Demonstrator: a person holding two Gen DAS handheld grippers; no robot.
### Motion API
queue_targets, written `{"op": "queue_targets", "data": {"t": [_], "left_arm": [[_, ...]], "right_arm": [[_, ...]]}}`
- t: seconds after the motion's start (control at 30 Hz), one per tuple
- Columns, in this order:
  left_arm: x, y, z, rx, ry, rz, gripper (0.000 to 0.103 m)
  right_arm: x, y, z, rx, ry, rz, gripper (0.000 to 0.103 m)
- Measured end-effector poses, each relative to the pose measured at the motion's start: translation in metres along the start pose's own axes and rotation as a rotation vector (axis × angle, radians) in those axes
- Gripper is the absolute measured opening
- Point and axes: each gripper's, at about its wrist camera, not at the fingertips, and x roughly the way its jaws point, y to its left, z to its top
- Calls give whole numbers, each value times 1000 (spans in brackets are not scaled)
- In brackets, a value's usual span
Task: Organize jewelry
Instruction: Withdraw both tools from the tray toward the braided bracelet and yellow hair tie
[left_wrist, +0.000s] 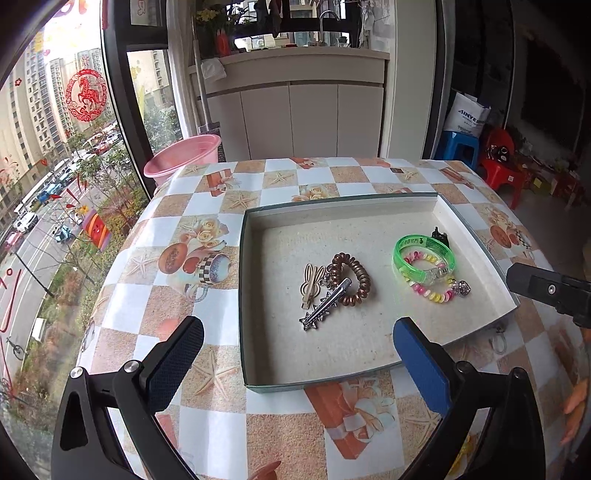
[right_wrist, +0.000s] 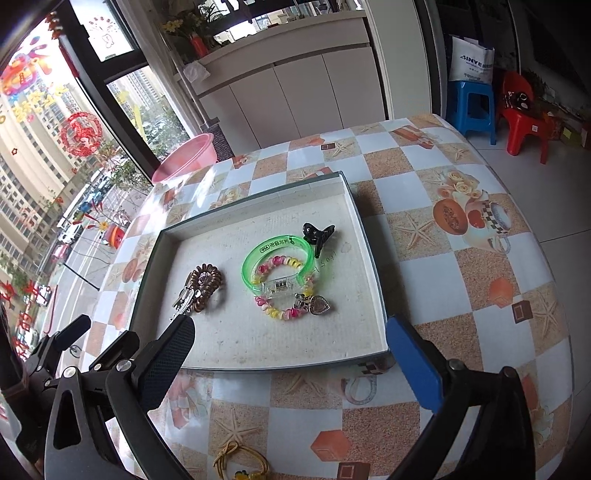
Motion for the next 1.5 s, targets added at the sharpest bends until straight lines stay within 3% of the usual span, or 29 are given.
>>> {"op": "queue_targets", "data": {"t": [0.5,0.9,1.17,1.5], "left_arm": [[-55,17,-76,-59,30,-57,103],[-71,-4,-130,15,71,-148,103],[-75,-35,-161,125,91,-161,103],[-60,-50,-179,142,159,-144,103]], "right_arm": [[-60,3,-59,11,25,47,103],[-79,-4,-116,6,82,54,103],[-84,-6,-149,-21,119,20,103],[-83,-10,-168,-34,141,-11,103]]}}
